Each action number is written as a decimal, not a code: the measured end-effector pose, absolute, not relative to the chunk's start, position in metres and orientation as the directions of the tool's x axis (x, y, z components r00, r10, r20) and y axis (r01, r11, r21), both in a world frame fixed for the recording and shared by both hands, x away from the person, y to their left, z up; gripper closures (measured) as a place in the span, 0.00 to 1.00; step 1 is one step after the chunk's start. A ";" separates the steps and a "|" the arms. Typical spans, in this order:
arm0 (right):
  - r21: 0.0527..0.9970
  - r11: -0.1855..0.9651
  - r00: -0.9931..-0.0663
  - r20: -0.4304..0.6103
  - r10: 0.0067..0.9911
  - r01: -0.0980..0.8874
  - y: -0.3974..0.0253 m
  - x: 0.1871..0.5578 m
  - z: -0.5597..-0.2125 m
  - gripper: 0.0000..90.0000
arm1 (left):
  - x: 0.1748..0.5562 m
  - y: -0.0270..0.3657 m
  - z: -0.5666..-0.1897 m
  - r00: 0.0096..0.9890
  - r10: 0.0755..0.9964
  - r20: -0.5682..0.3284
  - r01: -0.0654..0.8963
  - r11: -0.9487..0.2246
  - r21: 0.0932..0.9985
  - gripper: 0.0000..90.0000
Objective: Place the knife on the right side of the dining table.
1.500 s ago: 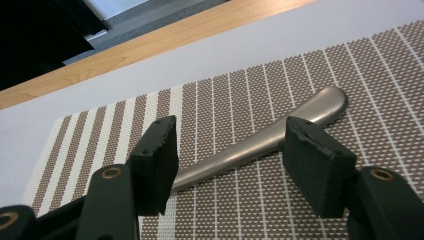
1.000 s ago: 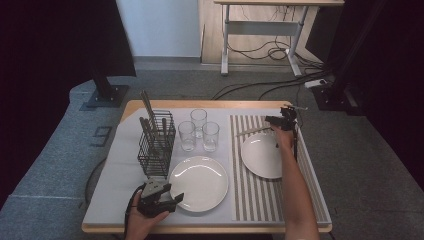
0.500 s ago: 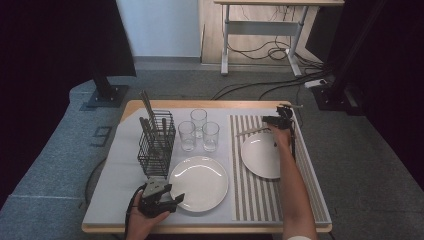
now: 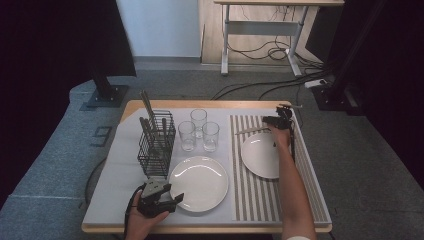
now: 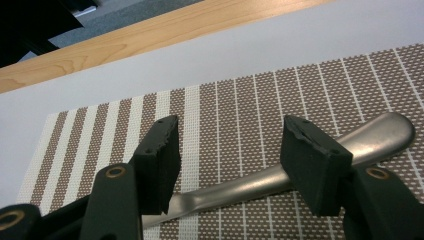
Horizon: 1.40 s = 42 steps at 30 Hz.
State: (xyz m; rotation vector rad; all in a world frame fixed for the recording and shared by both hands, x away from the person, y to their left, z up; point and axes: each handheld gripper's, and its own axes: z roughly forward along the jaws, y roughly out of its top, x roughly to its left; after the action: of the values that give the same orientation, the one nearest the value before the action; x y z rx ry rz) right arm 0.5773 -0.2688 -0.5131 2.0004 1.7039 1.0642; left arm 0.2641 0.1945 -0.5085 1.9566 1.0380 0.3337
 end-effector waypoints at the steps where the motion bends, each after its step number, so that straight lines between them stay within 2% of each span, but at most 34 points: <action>1: 0.652 -0.249 0.019 0.338 0.941 0.716 -0.269 0.577 -0.513 0.45 | 0.264 0.194 -0.508 0.616 0.773 -0.152 0.539 -0.272 0.797 0.40; 34: 0.625 -0.270 0.019 0.379 0.925 0.733 -0.275 0.572 -0.511 0.42 | 0.263 0.194 -0.506 0.617 0.772 -0.150 0.536 -0.273 0.799 0.40; 42: 0.676 -0.253 -0.017 0.366 0.931 0.693 -0.276 0.566 -0.508 0.42 | 0.263 0.193 -0.507 0.619 0.771 -0.151 0.536 -0.275 0.798 0.40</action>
State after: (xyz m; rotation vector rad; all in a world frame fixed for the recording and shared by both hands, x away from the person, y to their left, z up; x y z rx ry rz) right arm 0.5656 -0.2761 -0.5076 1.9676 1.7024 1.1400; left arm 0.2631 0.1931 -0.5069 1.9581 1.0328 0.3343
